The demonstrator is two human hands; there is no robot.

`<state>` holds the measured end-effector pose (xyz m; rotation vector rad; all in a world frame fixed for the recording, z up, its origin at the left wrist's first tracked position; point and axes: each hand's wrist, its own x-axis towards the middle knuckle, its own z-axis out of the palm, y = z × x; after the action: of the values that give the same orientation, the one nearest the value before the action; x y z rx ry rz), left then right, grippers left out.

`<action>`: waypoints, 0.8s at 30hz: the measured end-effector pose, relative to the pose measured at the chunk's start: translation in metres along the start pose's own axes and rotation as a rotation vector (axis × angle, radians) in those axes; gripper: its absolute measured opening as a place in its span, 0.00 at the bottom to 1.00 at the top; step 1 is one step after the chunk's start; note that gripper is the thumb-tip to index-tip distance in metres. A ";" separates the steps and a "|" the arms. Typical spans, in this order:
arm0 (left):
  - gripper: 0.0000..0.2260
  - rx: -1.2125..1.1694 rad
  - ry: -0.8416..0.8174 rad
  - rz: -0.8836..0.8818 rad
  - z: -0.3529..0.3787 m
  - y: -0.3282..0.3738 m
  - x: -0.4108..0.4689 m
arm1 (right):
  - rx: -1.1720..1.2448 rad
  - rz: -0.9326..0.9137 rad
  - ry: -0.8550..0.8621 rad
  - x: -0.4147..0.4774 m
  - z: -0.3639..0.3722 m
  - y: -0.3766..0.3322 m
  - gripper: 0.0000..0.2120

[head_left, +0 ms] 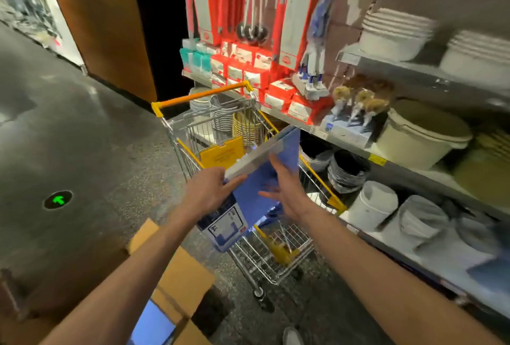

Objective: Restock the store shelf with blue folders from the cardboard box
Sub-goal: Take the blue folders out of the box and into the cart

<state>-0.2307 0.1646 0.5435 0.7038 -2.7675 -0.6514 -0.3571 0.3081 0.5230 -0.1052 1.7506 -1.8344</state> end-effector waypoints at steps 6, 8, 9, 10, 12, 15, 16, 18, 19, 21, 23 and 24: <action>0.24 0.036 -0.136 0.173 0.056 0.067 0.071 | 0.183 0.056 0.147 0.037 -0.074 -0.011 0.21; 0.24 0.062 -0.153 0.193 0.080 0.089 0.096 | 0.226 0.068 0.168 0.063 -0.103 -0.014 0.25; 0.25 0.070 -0.161 0.193 0.091 0.097 0.105 | 0.237 0.082 0.172 0.076 -0.114 -0.013 0.28; 0.25 0.083 -0.177 0.186 0.103 0.107 0.119 | 0.250 0.095 0.171 0.095 -0.128 -0.011 0.30; 0.24 0.121 -0.210 0.162 0.121 0.118 0.136 | 0.257 0.118 0.144 0.122 -0.146 -0.007 0.30; 0.22 0.176 -0.261 0.130 0.153 0.129 0.167 | 0.257 0.205 0.069 0.169 -0.167 -0.002 0.29; 0.21 0.201 -0.282 0.117 0.159 0.129 0.173 | 0.267 0.246 0.063 0.181 -0.169 0.001 0.27; 0.19 0.265 -0.322 0.090 0.172 0.128 0.187 | 0.273 0.329 0.072 0.208 -0.173 0.012 0.29; 0.19 0.287 -0.335 0.086 0.177 0.126 0.191 | 0.249 0.352 0.081 0.218 -0.174 0.018 0.35; 0.20 0.301 -0.372 0.067 0.189 0.121 0.194 | 0.204 0.389 0.049 0.237 -0.177 0.038 0.45; 0.24 0.276 -0.408 0.040 0.201 0.115 0.190 | 0.212 0.423 0.008 0.237 -0.175 0.044 0.42; 0.26 0.254 -0.419 0.023 0.207 0.112 0.187 | 0.236 0.443 0.005 0.237 -0.175 0.047 0.39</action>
<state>-0.5005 0.2356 0.4312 0.6422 -3.2830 -0.4931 -0.6126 0.3559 0.3766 0.3539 1.4064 -1.6878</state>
